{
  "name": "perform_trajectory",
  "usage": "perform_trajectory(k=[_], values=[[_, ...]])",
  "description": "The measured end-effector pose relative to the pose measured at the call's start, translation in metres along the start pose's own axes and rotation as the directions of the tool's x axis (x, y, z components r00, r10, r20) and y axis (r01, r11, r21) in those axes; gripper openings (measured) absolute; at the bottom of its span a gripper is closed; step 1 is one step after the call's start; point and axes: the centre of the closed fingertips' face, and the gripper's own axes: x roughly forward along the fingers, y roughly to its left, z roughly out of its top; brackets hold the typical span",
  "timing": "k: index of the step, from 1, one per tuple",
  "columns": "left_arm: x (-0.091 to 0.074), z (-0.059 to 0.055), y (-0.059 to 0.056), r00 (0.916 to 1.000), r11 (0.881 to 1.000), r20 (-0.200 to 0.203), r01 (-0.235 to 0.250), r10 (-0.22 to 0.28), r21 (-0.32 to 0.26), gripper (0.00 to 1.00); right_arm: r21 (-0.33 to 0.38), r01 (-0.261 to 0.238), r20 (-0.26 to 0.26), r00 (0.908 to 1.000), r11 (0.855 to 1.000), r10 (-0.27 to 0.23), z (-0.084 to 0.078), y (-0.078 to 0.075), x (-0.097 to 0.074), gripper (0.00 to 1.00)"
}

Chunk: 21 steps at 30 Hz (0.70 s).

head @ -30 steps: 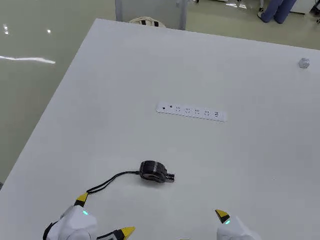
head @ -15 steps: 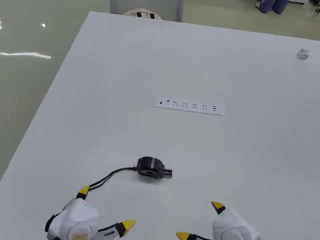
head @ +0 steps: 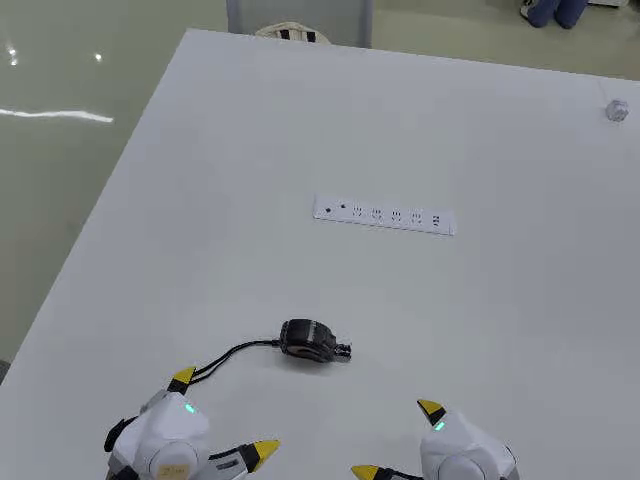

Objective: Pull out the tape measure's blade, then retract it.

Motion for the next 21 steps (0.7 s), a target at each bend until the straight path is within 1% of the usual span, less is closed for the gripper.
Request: perform_trajectory(k=[9, 11, 21], values=[[0.007, 0.007, 0.003, 0.9999, 0.999, -0.002, 0.011, -0.011, 0.039, 0.89, -0.025, -0.012, -0.008, 0.9999, 1.0, 0.012, 0.004, -0.003, 0.006, 0.78], [0.008, 0.008, 0.004, 0.9999, 0.999, -0.001, 0.012, -0.012, 0.039, 0.89, -0.027, -0.013, -0.01, 0.9999, 1.0, 0.013, 0.004, -0.004, 0.007, 0.78], [0.014, 0.008, 0.006, 0.9998, 0.998, -0.009, 0.02, -0.02, 0.053, 0.89, -0.036, -0.022, -0.015, 0.9997, 0.999, 0.022, 0.006, -0.006, 0.012, 0.78]])
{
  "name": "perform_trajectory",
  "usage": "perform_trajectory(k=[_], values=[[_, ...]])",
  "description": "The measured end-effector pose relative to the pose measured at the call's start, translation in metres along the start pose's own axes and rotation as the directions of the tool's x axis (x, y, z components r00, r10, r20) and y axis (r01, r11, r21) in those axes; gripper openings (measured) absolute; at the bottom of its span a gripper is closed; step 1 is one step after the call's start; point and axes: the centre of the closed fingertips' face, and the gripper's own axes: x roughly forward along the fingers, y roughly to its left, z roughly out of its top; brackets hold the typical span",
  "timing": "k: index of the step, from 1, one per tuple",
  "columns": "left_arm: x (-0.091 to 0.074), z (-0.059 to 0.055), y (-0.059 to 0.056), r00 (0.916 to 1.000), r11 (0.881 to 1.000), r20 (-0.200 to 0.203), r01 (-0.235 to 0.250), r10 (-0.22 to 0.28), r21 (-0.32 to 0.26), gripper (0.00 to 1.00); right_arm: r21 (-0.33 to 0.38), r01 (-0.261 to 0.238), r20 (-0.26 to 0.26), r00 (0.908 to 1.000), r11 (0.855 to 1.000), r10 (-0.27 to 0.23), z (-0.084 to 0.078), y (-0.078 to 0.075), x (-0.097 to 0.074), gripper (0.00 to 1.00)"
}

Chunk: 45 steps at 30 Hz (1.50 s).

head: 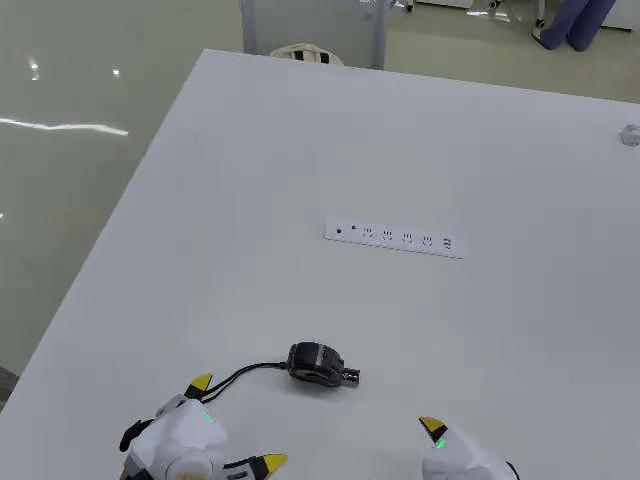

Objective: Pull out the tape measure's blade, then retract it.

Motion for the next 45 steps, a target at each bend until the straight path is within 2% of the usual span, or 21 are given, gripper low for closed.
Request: perform_trajectory(k=[5, 9, 22, 23, 45], values=[[0.0, 0.0, 0.0, 1.0, 1.0, 0.0, 0.001, -0.001, 0.001, 0.88, -0.001, 0.0, 0.0, 1.0, 1.0, 0.0, 0.0, 0.0, 0.0, 0.77], [0.006, -0.001, 0.003, 0.9999, 1.0, -0.009, 0.012, -0.011, 0.023, 0.87, -0.034, -0.008, -0.006, 1.0, 0.999, 0.007, 0.005, -0.006, 0.006, 0.77], [0.013, 0.001, 0.005, 0.9995, 0.998, -0.017, 0.027, -0.026, 0.055, 0.86, -0.062, -0.022, -0.012, 0.9997, 0.998, 0.021, 0.011, -0.009, 0.011, 0.76], [0.018, 0.003, 0.007, 0.9991, 0.996, -0.02, 0.039, -0.038, 0.077, 0.86, -0.077, -0.027, -0.019, 0.9995, 0.997, 0.025, 0.011, -0.012, 0.015, 0.76], [0.034, 0.011, 0.009, 0.996, 0.985, -0.027, 0.088, -0.085, 0.149, 0.82, -0.123, -0.049, -0.041, 0.9982, 0.991, 0.044, 0.013, -0.021, 0.026, 0.73]])
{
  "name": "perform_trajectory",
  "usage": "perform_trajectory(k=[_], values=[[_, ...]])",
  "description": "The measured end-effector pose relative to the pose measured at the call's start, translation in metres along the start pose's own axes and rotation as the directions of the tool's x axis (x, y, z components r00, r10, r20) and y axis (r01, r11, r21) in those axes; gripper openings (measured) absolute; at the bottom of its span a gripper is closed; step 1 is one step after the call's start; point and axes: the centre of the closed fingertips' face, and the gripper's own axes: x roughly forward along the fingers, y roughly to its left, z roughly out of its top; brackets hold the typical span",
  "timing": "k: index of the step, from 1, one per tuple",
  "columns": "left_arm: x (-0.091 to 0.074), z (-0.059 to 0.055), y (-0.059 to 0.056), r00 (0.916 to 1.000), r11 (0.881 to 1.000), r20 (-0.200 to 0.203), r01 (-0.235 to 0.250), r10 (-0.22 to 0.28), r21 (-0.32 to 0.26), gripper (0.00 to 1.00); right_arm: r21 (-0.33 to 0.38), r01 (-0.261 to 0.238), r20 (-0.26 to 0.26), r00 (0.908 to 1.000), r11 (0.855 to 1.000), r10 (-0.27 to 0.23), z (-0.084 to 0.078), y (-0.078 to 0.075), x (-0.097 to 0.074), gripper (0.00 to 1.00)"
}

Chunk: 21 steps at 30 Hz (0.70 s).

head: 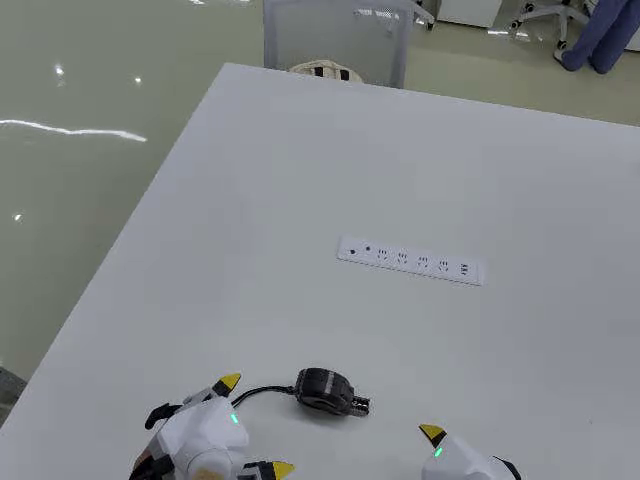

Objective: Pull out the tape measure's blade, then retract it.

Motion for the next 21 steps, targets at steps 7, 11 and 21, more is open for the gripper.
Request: perform_trajectory(k=[7, 11, 21], values=[[0.009, 0.005, 0.003, 0.9995, 0.999, -0.001, 0.031, -0.031, 0.041, 0.81, -0.02, -0.01, -0.008, 0.9999, 1.0, 0.01, 0.0, -0.005, 0.006, 0.73], [0.013, 0.006, 0.002, 0.999, 0.997, -0.003, 0.045, -0.045, 0.055, 0.8, -0.03, -0.017, -0.012, 0.9998, 0.999, 0.017, 0.0, -0.006, 0.009, 0.72], [0.022, 0.005, 0.001, 0.9966, 0.993, -0.018, 0.082, -0.081, 0.088, 0.78, -0.053, -0.054, 0.009, 0.9985, 0.997, 0.055, 0.006, -0.007, 0.018, 0.72]])
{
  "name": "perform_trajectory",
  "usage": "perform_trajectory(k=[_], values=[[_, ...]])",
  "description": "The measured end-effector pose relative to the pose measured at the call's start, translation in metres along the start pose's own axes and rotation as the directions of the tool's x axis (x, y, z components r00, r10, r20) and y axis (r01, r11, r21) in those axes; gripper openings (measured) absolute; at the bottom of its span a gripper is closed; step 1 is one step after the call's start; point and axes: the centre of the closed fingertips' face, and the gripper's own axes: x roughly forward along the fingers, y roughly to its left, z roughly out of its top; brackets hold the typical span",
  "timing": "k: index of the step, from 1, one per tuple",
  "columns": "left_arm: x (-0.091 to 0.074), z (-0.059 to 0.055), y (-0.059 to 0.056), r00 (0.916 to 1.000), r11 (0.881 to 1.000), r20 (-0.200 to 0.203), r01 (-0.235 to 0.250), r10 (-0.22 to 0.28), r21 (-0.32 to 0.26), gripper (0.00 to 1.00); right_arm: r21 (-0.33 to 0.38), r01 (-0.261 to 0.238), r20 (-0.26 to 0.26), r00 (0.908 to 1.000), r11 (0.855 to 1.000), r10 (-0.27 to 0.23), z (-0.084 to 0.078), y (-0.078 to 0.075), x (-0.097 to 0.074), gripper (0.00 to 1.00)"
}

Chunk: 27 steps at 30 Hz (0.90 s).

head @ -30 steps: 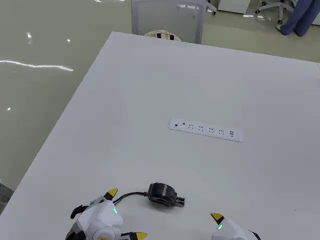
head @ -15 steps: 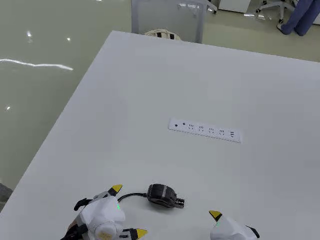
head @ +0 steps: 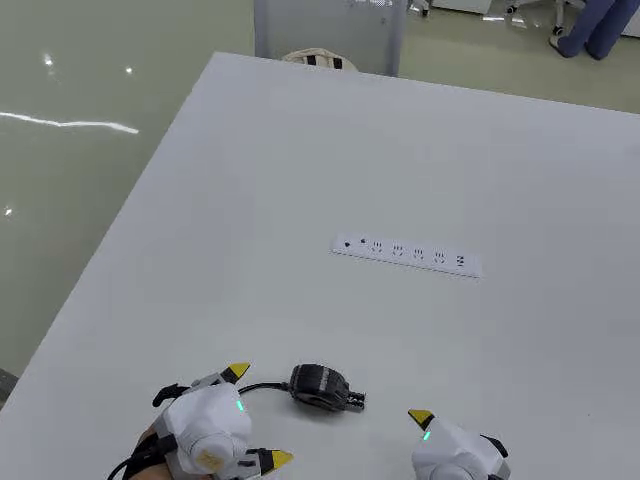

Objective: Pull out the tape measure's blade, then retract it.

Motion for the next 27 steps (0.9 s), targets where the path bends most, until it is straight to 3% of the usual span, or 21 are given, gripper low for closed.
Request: perform_trajectory(k=[5, 27], values=[[0.004, -0.001, 0.0, 0.9999, 1.0, -0.005, 0.013, -0.013, 0.007, 0.78, -0.017, -0.018, 0.011, 0.9998, 1.0, 0.019, 0.004, -0.002, 0.005, 0.72], [0.025, 0.005, 0.003, 0.995, 0.989, -0.033, 0.097, -0.094, 0.11, 0.73, -0.136, -0.102, -0.035, 0.9946, 0.985, 0.098, -0.001, -0.009, 0.026, 0.65]])
